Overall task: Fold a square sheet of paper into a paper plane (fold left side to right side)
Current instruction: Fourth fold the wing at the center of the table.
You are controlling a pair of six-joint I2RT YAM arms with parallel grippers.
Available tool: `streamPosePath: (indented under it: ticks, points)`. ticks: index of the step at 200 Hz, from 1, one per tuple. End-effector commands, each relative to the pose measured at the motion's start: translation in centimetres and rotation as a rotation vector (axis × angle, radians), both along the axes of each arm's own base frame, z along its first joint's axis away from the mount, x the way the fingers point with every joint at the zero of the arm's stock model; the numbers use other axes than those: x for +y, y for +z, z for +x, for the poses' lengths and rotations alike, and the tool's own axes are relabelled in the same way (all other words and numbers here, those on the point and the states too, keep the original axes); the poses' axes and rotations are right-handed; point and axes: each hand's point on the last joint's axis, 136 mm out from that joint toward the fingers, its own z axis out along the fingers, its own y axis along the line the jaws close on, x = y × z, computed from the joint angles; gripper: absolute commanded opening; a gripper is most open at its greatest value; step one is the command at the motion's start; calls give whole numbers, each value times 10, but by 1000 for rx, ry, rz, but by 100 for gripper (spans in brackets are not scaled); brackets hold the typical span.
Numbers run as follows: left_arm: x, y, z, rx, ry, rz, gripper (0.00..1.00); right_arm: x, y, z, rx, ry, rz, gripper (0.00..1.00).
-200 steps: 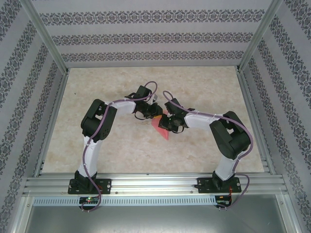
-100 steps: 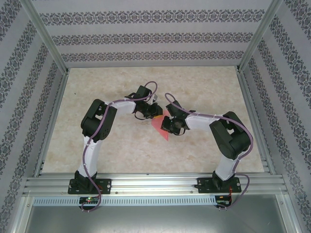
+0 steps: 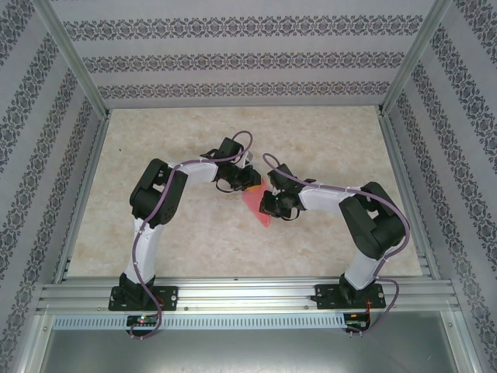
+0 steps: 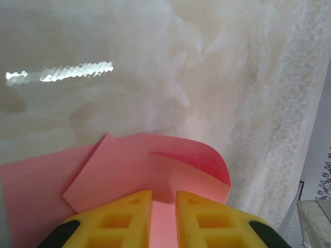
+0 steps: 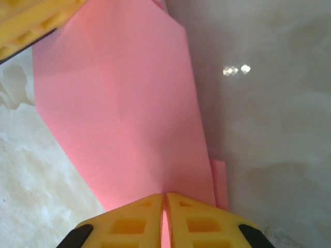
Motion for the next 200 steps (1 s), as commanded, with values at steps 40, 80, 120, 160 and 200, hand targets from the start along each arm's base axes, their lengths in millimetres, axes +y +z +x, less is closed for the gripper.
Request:
streamPosePath:
  ticks: [40, 80, 120, 160, 200]
  points:
    - [12, -18, 2, 15, 19, 79, 26, 8, 33, 4, -67, 31, 27, 19]
    - [11, 30, 22, -61, -6, 50, 34, -13, 47, 5, -122, 38, -4, 22]
    - [5, 71, 32, -126, -30, 4, 41, -21, 53, -6, -154, 79, 42, 23]
    - [9, 84, 10, -145, -44, -32, 36, -30, 53, -12, -155, 59, 68, 19]
    - [-12, 93, -37, -139, -137, -105, 29, -42, 49, -13, -145, 33, 53, 19]
